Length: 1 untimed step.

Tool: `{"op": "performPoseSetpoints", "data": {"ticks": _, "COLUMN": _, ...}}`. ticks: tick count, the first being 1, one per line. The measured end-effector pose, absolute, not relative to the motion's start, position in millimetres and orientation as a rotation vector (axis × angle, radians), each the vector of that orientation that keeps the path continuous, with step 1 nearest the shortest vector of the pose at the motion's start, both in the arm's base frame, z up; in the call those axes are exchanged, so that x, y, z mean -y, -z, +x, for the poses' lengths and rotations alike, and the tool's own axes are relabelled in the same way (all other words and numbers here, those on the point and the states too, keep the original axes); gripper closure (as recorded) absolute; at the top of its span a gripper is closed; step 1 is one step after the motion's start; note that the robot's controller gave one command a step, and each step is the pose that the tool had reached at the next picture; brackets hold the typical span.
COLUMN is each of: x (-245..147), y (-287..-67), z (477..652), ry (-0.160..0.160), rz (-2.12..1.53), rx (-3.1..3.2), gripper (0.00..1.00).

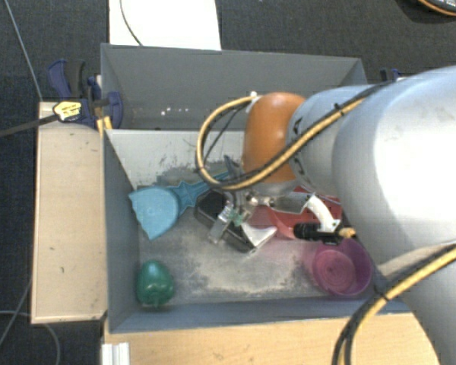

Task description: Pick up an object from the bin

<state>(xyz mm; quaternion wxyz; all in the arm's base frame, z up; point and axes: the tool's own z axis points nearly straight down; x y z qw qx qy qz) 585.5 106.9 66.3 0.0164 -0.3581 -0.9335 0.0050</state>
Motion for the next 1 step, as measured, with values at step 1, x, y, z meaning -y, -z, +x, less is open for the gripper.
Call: {"op": "performPoseSetpoints", "data": {"ticks": 1, "x": -106.9, "y": -66.3, "z": 585.5, "ry": -0.016, "rz": -1.113, "rx": 2.903, "gripper": 1.00}}
